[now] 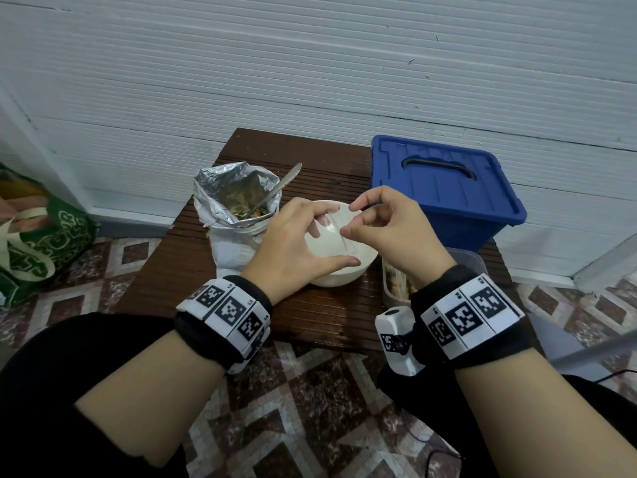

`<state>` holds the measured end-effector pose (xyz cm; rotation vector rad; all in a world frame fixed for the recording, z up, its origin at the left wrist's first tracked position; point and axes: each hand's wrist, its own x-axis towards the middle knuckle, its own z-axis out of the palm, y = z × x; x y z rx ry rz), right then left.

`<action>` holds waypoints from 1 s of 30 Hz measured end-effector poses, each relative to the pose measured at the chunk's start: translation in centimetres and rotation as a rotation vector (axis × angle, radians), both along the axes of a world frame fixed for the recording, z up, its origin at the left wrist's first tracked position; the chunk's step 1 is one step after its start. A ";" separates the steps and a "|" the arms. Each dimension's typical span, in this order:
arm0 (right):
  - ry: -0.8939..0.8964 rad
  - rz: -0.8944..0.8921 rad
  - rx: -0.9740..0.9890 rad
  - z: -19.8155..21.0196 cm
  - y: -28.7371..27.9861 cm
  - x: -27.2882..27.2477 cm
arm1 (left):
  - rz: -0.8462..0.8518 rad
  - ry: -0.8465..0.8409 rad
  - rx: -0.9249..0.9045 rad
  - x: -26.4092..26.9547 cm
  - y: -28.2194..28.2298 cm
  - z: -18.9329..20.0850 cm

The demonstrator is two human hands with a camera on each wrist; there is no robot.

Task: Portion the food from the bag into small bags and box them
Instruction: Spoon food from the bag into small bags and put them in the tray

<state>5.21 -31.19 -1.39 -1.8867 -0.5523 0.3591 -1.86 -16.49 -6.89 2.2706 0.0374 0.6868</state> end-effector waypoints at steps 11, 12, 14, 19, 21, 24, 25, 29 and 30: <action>0.113 -0.041 0.018 0.3 0.2 -0.1 | 0.023 0.027 0.012 0.0 -0.1 -0.1; 0.153 -0.053 0.031 0.3 0.2 -0.1 | 0.014 0.023 0.006 0.0 -0.1 -0.1; 0.204 -0.077 0.051 0.3 0.2 0.0 | 0.004 0.014 -0.022 0.0 -0.1 -0.1; 0.234 -0.092 0.091 0.3 0.2 0.0 | 0.016 0.019 -0.065 0.0 -0.2 -0.1; 0.223 -0.122 0.096 0.3 0.1 0.2 | 0.013 0.023 -0.100 0.0 -0.3 0.0; 0.222 -0.109 0.032 0.1 0.1 0.3 | -0.010 0.033 -0.153 -0.2 -0.5 0.4; 0.228 -0.096 0.012 0.1 0.1 0.4 | -0.017 0.039 -0.170 -0.3 -0.5 0.6; 0.243 -0.084 0.003 -0.1 0.1 0.4 | -0.023 0.058 -0.227 -0.6 -0.7 0.8; 0.239 -0.088 0.004 -0.1 0.1 0.4 | -0.014 0.063 -0.229 -0.6 -0.7 0.8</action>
